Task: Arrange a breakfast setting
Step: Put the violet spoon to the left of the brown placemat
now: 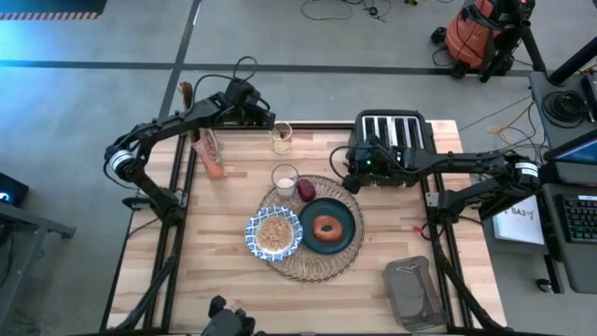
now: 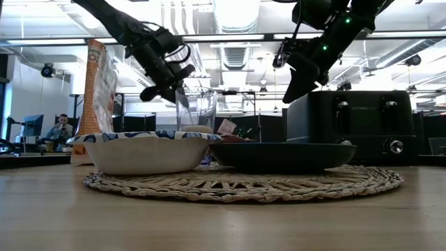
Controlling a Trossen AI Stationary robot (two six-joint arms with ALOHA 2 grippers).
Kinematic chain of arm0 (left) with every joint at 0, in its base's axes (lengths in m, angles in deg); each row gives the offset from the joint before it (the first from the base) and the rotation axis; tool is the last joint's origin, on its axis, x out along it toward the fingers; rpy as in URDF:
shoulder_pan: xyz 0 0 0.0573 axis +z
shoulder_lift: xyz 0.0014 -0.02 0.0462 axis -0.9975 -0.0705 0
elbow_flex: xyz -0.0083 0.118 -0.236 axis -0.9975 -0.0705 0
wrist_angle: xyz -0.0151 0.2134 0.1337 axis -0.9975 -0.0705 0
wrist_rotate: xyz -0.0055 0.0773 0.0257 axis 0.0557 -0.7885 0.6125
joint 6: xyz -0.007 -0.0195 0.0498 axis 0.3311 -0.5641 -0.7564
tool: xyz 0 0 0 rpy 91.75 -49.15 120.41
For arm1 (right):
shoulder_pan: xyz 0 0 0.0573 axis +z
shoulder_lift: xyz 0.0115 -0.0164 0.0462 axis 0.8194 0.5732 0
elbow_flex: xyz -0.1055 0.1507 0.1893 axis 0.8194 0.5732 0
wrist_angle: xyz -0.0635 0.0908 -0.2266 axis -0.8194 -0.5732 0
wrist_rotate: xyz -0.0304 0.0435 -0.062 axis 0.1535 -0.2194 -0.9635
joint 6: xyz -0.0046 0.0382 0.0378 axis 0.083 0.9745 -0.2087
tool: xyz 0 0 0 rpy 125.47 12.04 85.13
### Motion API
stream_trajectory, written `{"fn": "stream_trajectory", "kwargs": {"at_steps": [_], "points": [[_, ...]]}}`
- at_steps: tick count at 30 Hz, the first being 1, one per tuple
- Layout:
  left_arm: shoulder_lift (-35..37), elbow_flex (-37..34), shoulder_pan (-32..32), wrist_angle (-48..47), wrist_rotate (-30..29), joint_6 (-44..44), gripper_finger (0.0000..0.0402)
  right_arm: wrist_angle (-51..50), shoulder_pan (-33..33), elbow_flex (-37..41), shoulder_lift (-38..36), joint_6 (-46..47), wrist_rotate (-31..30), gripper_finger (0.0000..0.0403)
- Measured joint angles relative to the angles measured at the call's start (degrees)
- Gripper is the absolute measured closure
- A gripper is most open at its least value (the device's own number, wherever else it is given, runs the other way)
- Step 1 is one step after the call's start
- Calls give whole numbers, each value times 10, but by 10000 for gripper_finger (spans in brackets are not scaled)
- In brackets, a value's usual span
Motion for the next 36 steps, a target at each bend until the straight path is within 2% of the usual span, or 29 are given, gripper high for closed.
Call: {"fn": "stream_trajectory", "kwargs": {"at_steps": [6, 11, 16, 20, 28, 32, 36], "points": [[6, 55, -3, -13, 1, -41, 401, 0, 0, 0, 0, 20, -1, 312], [13, 112, -16, -70, 1, -94, 401, 1, -1, 0, 0, 24, 21, 312], [29, 125, -51, -84, 0, -124, 401, 10, 0, -1, 0, 31, 35, 312], [46, 121, -88, -77, -34, -145, 401, 45, -1, -16, 2, 50, 78, 312], [69, 84, -208, -31, -40, -142, 401, 123, 3, -52, 1, 20, 243, 312], [78, 60, -278, 39, -77, -138, 402, 121, 19, -66, 1, 10, 247, 312], [78, 53, -330, 48, -138, -128, 402, 94, 37, -84, 1, 3, 234, 312]]}}
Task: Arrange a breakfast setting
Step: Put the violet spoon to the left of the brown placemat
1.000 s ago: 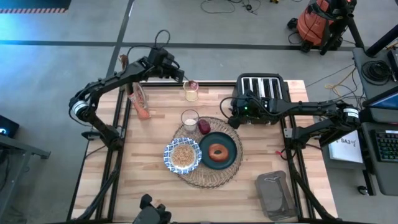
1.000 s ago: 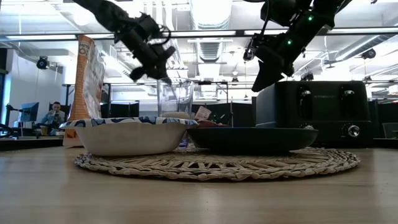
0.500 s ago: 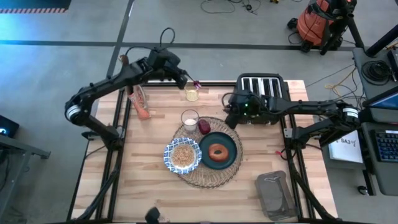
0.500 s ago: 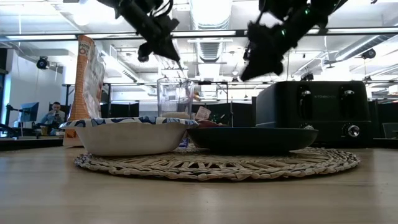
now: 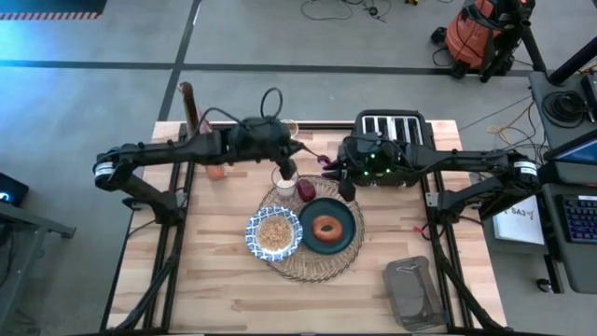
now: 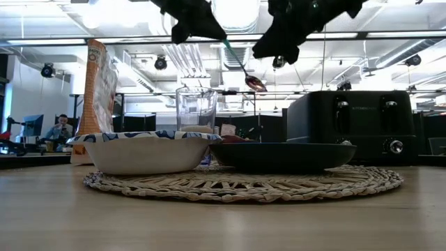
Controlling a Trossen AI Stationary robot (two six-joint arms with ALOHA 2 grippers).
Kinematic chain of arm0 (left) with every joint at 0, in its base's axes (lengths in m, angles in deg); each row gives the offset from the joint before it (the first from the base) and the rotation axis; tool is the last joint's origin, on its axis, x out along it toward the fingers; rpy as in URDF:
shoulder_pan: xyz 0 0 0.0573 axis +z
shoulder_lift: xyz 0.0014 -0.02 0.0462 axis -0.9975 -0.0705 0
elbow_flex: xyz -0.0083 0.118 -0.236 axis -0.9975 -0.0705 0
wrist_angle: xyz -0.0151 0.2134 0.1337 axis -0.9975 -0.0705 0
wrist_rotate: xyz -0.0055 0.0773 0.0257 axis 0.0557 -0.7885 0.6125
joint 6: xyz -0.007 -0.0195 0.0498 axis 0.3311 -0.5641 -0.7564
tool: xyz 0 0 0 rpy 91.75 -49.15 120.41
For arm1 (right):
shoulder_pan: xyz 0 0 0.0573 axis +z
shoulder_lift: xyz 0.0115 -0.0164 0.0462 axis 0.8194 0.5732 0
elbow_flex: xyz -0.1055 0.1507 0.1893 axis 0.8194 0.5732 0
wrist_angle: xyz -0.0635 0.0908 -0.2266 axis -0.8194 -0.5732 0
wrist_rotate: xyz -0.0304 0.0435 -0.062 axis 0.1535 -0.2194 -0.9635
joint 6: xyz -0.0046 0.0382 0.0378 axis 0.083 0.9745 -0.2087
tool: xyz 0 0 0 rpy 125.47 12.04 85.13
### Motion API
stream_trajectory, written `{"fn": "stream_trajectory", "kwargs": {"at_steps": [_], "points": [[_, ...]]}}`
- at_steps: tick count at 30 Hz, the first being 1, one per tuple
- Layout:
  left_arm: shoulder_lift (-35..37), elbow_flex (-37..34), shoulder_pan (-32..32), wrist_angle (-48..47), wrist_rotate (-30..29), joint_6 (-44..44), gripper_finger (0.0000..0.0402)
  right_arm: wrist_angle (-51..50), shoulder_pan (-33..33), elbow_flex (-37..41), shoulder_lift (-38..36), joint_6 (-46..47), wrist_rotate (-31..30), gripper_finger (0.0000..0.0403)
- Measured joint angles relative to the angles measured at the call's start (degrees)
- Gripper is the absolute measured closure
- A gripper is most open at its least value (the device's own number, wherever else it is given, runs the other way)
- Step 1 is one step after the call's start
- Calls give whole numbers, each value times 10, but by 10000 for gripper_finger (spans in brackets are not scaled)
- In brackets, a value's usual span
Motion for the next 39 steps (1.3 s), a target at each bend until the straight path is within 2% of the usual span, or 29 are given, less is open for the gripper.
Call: {"fn": "stream_trajectory", "kwargs": {"at_steps": [3, 8, 12, 17, 19, 27, 34, 39], "points": [[0, 0, -25, 1, -16, 19, 402, -78, 17, -35, 0, -42, -47, 312], [0, 0, -41, 22, -16, 63, 402, -175, 52, -91, 0, -117, -178, 312], [-2, -8, -41, 85, -19, 98, 402, -188, 78, -99, 0, -131, -223, 312], [-2, -52, -41, 171, -22, 148, 402, -214, 95, -97, 1, -156, -345, 301], [-3, -67, -39, 188, -22, 164, 401, -216, 97, -97, 1, -166, -373, 292], [-3, -101, -39, 264, -27, 188, 401, -209, 97, -97, 1, -185, -373, 269], [-3, -98, -40, 277, -24, 186, 401, -193, 97, -97, 1, -168, -372, 268], [-3, -97, -43, 287, 1, 190, 401, -192, 97, -97, 1, -168, -371, 268]]}}
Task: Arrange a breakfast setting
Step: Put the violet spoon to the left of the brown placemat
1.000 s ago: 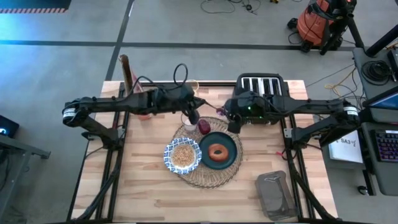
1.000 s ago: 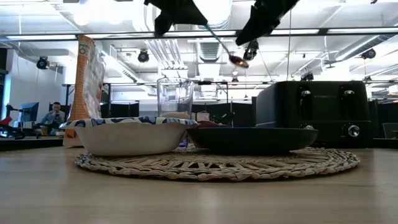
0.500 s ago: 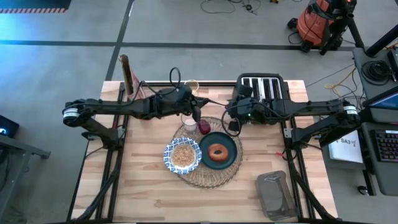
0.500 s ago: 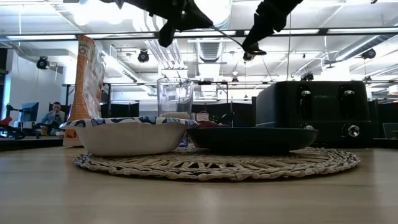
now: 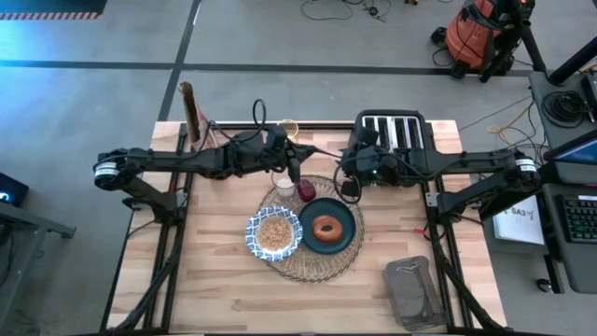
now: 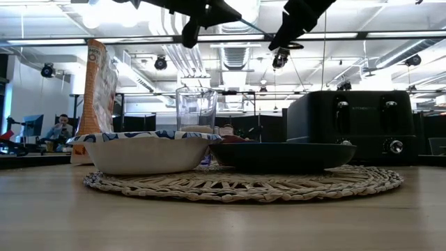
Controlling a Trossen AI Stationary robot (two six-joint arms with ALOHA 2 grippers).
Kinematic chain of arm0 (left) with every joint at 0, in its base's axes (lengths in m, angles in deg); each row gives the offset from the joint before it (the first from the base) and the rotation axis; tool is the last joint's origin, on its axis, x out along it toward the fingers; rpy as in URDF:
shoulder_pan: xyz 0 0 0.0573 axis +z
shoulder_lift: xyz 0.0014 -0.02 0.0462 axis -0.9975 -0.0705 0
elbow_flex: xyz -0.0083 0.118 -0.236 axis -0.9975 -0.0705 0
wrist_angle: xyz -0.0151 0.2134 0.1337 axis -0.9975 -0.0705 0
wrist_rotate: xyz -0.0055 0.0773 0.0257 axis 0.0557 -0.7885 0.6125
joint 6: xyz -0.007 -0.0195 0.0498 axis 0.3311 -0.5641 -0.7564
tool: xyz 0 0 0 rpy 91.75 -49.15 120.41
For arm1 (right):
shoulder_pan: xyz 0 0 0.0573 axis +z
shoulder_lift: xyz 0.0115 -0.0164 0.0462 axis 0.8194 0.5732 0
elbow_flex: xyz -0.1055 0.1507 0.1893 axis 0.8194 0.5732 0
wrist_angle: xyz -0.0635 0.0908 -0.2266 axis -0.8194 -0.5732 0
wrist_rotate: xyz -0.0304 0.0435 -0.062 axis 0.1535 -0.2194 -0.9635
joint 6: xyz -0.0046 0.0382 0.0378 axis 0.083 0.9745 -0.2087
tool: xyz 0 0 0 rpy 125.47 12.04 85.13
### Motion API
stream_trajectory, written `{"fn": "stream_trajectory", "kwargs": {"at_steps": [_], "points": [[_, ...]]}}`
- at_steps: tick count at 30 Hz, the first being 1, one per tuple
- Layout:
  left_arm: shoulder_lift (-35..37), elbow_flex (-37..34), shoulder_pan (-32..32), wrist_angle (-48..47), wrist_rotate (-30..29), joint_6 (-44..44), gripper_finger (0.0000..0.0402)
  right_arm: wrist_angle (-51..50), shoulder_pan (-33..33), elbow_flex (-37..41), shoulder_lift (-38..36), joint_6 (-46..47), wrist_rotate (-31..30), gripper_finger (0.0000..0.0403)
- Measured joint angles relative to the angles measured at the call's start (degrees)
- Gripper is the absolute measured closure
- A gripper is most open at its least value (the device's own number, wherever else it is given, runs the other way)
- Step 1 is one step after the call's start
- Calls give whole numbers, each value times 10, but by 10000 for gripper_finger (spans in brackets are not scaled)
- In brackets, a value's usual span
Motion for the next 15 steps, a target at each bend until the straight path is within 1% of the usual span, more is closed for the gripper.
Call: {"fn": "stream_trajectory", "kwargs": {"at_steps": [4, 7, 10, 15], "points": [[0, 0, -4, 3, 4, 1, 401, 0, 0, 0, 0, 2, 1, 273], [0, 0, -4, 3, 4, 1, 401, 0, 0, 0, 0, 4, 1, 290], [0, 0, -4, -1, 9, 1, 401, 2, 0, 0, 0, 9, 4, 319], [-1, 0, -6, -4, 12, 1, 401, 5, 1, 0, 0, 5, 15, 379]]}}
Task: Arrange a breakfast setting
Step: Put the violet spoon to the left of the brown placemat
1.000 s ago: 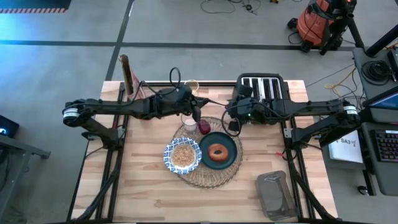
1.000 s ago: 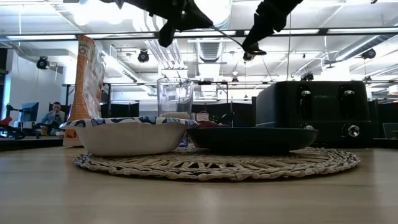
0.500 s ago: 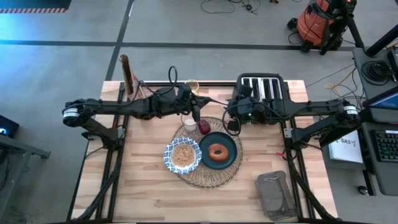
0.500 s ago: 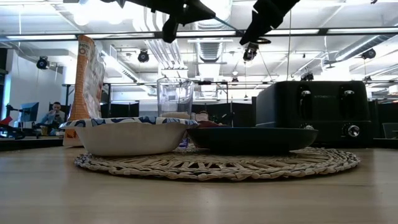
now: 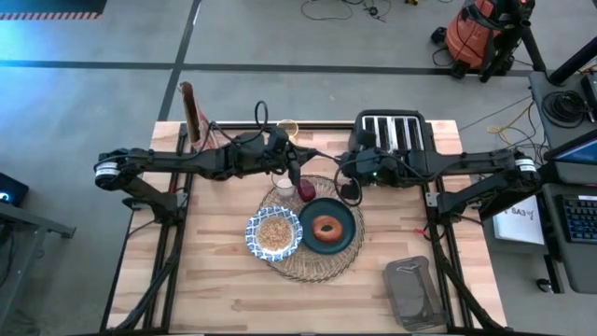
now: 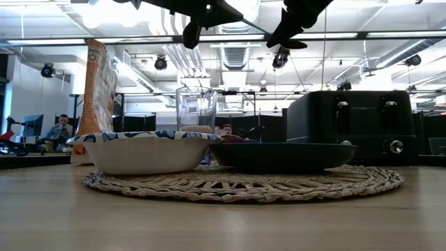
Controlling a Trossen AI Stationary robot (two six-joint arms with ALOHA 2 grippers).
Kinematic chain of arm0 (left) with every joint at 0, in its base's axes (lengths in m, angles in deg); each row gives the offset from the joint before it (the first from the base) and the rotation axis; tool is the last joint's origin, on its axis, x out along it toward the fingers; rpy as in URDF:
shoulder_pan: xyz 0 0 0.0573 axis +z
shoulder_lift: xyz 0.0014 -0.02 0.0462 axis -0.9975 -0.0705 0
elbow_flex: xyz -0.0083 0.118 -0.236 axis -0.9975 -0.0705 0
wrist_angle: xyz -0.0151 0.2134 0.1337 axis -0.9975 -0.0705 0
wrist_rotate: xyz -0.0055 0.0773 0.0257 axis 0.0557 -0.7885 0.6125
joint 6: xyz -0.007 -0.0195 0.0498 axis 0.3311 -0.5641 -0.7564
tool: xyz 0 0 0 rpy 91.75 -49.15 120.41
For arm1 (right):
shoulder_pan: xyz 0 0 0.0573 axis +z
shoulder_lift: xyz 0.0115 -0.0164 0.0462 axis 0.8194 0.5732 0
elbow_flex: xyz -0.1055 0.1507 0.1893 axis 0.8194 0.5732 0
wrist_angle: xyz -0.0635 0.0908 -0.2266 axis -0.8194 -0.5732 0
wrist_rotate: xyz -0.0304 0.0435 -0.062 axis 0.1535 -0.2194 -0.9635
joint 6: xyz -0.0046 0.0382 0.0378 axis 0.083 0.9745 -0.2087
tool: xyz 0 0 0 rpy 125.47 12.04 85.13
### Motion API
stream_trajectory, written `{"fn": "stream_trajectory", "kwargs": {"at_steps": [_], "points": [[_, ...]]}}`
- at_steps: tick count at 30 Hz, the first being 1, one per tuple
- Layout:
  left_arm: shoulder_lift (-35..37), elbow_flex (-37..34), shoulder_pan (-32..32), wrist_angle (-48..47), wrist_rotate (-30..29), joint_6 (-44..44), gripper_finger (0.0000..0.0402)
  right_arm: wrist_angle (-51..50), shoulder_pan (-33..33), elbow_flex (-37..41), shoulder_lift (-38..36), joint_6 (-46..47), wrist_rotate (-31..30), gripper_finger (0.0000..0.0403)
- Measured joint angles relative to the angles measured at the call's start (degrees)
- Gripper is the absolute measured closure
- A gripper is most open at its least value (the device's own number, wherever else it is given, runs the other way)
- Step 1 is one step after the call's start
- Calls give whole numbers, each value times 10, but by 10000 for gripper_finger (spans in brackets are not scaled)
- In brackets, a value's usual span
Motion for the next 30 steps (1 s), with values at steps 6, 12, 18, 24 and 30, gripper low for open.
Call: {"fn": "stream_trajectory", "kwargs": {"at_steps": [6, 12, 18, 24, 30], "points": [[0, 0, 0, -1, 4, 0, 401, -4, 0, -1, 0, -1, 22, 393], [0, 1, 0, -10, 36, -32, 401, -12, 0, -2, 0, -8, 25, 394], [1, 27, -1, -114, 71, -93, 385, -26, -3, -1, 0, -2, 30, 396], [1, 62, -1, -217, 69, -152, 352, -58, -6, -1, 0, 26, 41, 397], [1, 92, -9, -307, 67, -370, 324, -78, -14, -1, 0, 67, 107, 396]]}}
